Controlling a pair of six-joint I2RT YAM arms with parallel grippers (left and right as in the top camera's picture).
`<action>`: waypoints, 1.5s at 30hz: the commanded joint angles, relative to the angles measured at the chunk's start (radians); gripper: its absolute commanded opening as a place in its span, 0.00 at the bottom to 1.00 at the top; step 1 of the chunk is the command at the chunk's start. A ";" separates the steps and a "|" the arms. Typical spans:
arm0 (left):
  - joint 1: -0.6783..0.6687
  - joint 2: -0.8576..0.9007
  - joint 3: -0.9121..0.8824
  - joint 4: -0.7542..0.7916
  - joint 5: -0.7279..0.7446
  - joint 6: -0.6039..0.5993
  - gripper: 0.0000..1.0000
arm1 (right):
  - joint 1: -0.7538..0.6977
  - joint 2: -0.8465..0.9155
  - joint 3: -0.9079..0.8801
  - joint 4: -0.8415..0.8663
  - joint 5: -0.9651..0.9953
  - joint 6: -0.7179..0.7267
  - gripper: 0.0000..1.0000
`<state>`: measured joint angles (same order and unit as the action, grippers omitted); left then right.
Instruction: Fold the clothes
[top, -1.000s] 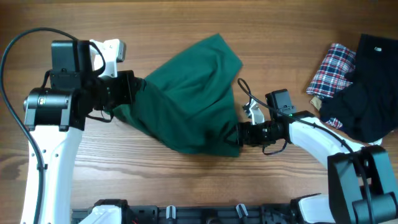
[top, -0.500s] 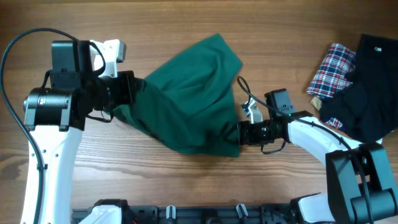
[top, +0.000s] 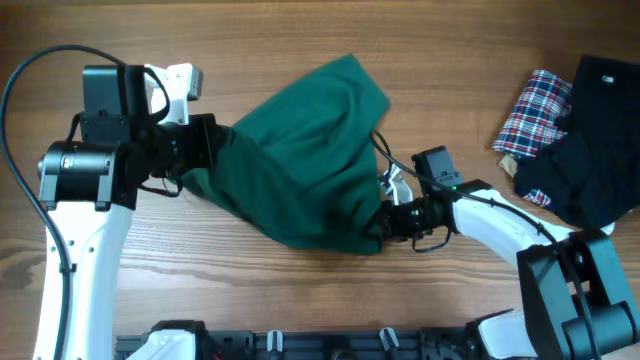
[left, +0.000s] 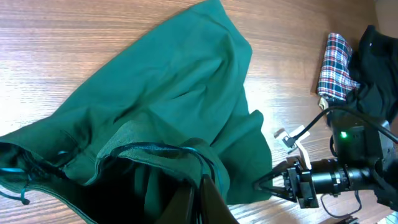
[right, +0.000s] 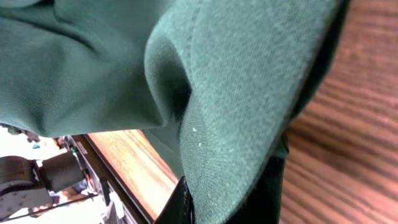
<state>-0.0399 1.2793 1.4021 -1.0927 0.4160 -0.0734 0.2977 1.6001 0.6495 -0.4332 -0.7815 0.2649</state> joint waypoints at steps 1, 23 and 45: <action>0.005 -0.004 0.018 0.007 -0.005 -0.014 0.04 | 0.004 -0.095 0.089 -0.060 -0.009 0.011 0.04; 0.005 -0.306 0.106 0.047 -0.104 -0.014 0.04 | 0.004 -0.558 0.770 -0.471 0.518 0.053 0.04; 0.005 -0.443 0.253 0.044 -0.175 -0.048 0.04 | 0.004 -0.540 1.191 -0.742 0.783 0.074 0.04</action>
<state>-0.0399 0.8330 1.6367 -1.0451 0.2546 -0.1108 0.2977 1.0470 1.8278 -1.1221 -0.0368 0.3141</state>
